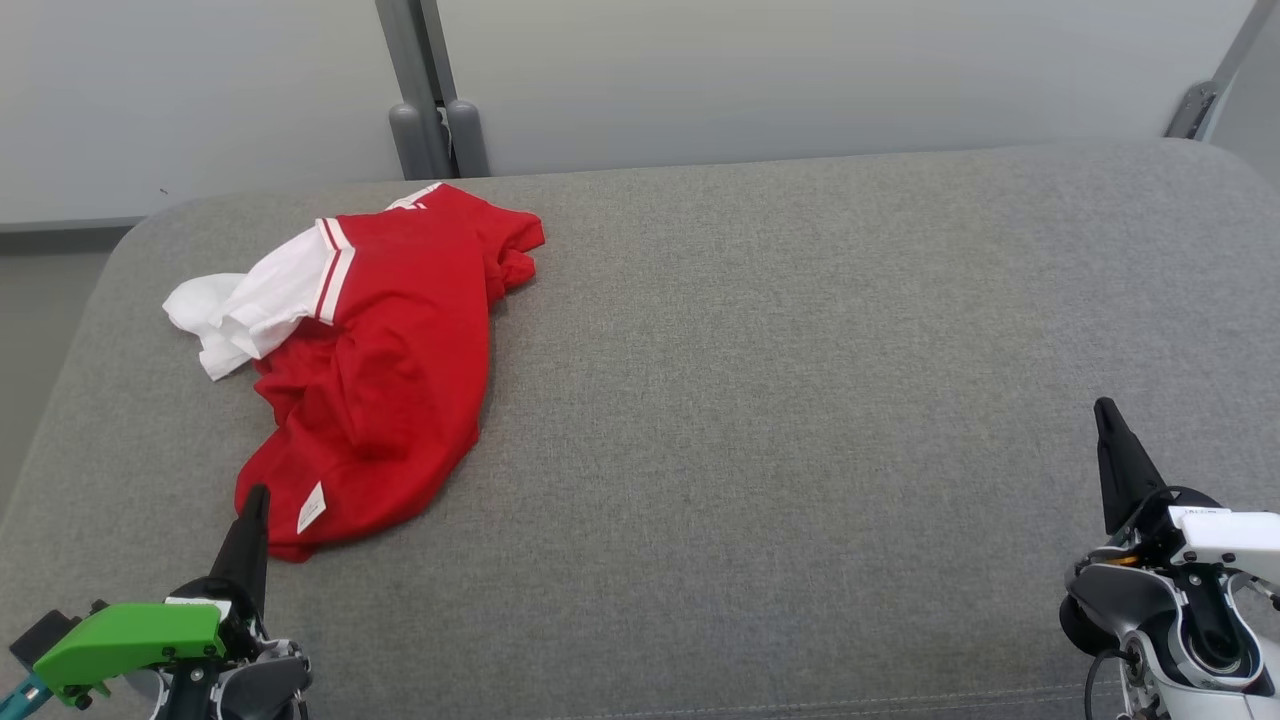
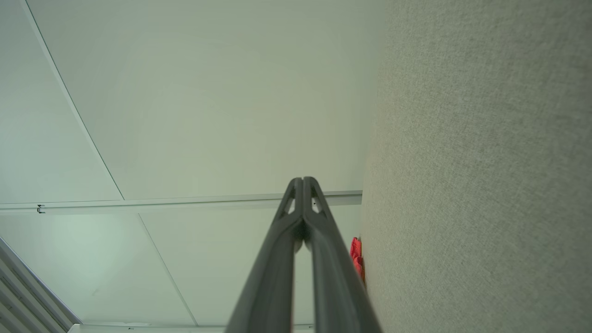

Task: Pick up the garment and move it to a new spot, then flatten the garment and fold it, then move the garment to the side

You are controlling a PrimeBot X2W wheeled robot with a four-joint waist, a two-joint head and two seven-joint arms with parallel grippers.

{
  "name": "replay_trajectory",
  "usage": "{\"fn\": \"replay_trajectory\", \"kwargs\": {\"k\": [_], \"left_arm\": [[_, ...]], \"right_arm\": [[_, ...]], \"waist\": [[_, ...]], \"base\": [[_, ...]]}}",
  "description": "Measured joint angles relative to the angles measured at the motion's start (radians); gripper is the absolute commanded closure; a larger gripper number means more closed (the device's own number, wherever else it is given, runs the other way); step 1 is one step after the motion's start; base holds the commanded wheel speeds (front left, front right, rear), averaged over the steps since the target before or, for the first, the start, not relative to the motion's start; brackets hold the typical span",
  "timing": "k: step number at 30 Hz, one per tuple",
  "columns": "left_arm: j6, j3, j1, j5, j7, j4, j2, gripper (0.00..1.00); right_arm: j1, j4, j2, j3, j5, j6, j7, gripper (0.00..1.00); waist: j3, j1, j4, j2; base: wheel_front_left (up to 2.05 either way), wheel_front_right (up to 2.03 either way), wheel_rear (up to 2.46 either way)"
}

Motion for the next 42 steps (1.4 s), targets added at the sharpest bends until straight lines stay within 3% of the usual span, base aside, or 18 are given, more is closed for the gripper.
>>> {"fn": "replay_trajectory", "kwargs": {"k": [42], "left_arm": [[0.000,0.003,0.000,0.000,0.000,0.000,-0.004,1.00]], "right_arm": [[0.000,0.000,0.001,0.000,0.000,0.000,0.000,1.00]], "waist": [[0.000,0.0000,0.000,0.0000]], "base": [[0.00,0.00,0.00]]}}
